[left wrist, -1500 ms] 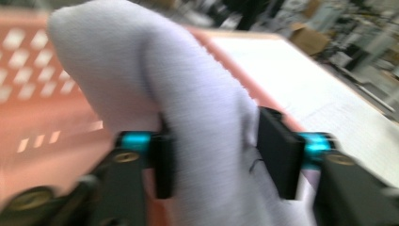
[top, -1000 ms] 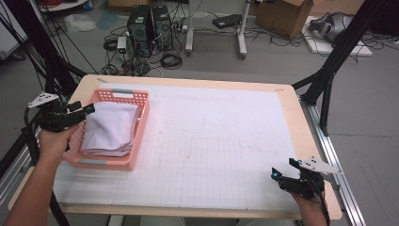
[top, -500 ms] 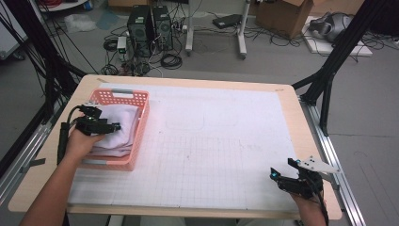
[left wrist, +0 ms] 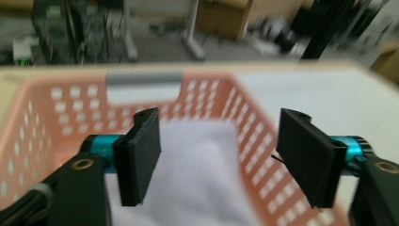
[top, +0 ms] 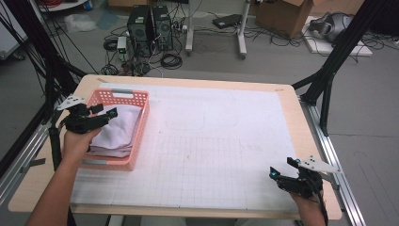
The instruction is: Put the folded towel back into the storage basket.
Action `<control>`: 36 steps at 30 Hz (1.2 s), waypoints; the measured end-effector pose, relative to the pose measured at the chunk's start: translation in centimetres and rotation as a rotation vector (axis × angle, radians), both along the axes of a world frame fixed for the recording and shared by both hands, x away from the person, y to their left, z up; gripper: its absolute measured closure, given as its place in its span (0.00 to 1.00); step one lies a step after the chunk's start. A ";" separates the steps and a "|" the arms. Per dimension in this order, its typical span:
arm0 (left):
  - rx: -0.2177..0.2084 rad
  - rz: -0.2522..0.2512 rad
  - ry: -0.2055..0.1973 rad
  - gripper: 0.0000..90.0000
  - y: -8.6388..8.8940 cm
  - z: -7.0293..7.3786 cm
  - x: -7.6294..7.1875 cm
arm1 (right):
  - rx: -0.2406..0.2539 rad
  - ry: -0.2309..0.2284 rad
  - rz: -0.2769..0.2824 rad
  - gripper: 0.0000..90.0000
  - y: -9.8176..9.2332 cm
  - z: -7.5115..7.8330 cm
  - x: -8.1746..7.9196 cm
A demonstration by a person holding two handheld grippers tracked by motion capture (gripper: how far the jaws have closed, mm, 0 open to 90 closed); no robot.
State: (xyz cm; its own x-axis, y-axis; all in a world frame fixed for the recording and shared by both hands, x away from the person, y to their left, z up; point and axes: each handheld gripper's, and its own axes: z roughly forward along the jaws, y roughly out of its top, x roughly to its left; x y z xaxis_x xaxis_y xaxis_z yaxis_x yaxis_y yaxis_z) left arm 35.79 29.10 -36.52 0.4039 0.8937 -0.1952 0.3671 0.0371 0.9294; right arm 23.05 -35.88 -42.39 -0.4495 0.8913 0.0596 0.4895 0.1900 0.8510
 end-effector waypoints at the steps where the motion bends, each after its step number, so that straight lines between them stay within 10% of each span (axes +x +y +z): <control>1: -0.026 0.005 -0.036 0.30 -0.2 0.4 -0.4 | -0.001 -0.003 0.002 0.21 -0.1 0.0 0.1; 15: -0.048 -0.185 -0.205 0.22 -7.7 1.1 -4.7 | 0.024 -0.013 0.011 0.21 0.2 -0.1 1.1; 36: -0.030 -0.396 -0.208 0.25 -17.7 -2.1 -7.3 | 0.018 -0.030 0.019 0.21 1.3 0.1 1.3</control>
State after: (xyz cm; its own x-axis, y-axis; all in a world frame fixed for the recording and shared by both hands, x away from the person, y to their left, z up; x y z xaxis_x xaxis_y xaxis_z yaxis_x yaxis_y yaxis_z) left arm 28.53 11.38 -38.67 0.7472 0.6575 -0.0972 0.1636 -0.0402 0.9857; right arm 24.34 -34.62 -42.28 -0.4684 0.8814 0.0616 0.4599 0.1836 0.8688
